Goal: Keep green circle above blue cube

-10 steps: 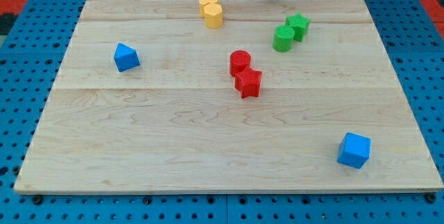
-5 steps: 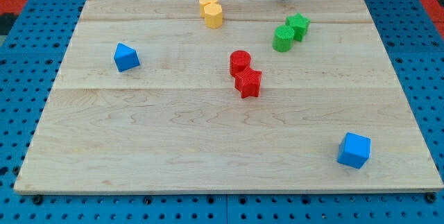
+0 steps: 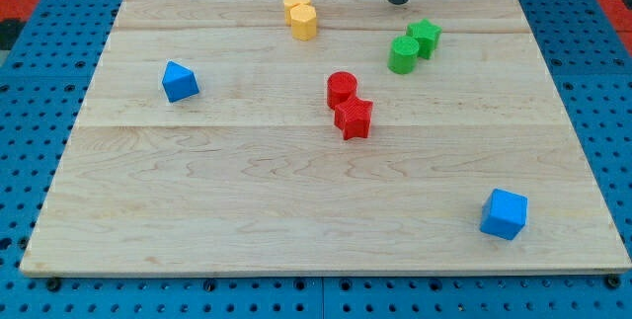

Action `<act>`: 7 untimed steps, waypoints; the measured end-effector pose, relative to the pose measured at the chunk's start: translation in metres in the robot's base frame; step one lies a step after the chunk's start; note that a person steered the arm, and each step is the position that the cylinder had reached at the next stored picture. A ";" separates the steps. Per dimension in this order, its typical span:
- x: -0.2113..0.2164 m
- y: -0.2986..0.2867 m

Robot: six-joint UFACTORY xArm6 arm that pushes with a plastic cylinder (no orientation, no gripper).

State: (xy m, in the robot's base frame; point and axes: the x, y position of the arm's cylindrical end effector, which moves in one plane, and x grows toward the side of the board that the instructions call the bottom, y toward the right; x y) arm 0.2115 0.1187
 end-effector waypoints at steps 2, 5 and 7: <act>0.000 0.036; 0.042 0.028; 0.091 -0.005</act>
State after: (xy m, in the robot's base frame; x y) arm 0.3020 0.1142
